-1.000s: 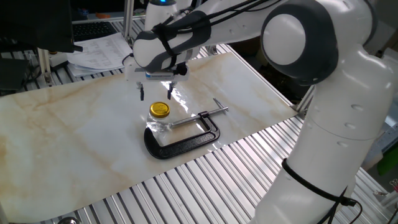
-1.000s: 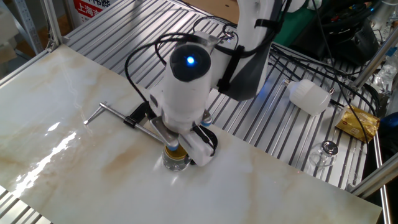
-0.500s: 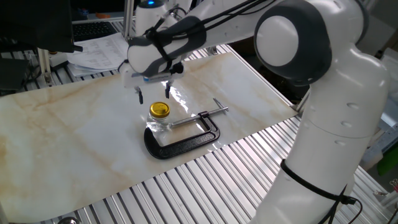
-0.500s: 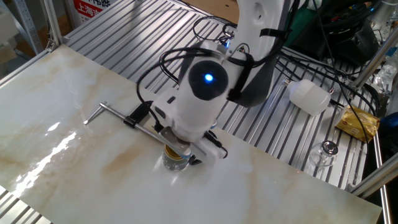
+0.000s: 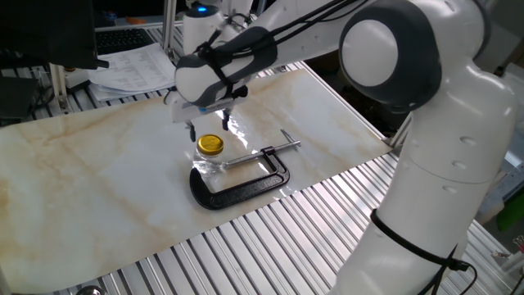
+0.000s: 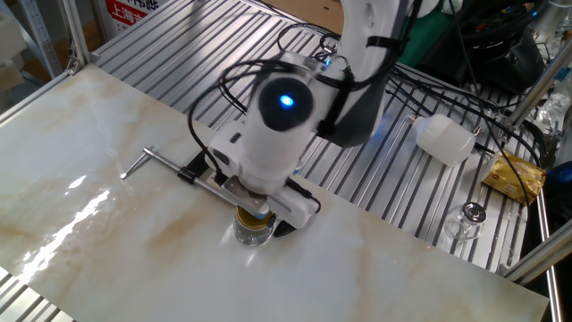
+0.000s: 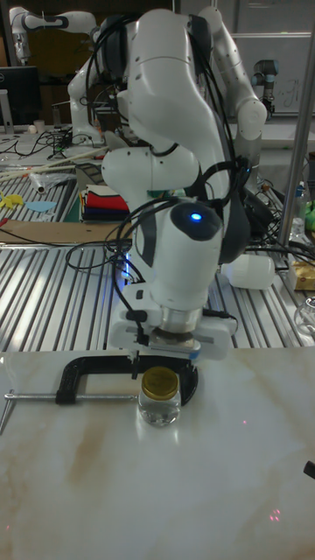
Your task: Screw the lid onto the jar
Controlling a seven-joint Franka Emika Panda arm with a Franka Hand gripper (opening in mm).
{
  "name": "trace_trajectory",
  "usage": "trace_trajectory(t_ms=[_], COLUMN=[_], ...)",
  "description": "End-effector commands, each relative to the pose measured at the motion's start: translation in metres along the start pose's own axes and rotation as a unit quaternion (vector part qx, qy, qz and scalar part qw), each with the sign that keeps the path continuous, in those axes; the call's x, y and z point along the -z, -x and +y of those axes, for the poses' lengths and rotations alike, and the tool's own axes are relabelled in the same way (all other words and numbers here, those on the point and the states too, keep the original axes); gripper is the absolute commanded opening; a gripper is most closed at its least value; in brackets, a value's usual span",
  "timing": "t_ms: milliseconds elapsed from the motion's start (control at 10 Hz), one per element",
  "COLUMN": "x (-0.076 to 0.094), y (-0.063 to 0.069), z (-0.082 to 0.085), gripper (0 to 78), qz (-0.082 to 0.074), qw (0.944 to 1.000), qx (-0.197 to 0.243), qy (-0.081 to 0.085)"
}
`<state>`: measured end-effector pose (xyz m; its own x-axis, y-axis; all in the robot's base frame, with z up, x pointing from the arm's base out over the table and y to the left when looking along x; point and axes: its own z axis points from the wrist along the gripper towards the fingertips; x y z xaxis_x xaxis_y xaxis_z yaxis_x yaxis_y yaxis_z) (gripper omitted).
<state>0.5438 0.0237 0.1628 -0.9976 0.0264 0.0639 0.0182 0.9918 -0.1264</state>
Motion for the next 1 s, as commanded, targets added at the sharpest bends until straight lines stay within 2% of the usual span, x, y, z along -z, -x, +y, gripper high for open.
trace_trajectory(t_ms=[100,400,800,1000], x=[-0.004,-0.013,-0.018,-0.018], y=[-0.004,-0.009,-0.008,-0.007], z=[0.001,0.001,-0.001,-0.001], gripper=[77.4,77.4,77.4,77.4], qz=[-0.004,-0.007,-0.006,-0.002], qw=[0.9999,0.9998,0.9996,0.9994], qx=[0.003,0.008,0.020,0.020], qy=[0.016,0.015,0.017,0.027])
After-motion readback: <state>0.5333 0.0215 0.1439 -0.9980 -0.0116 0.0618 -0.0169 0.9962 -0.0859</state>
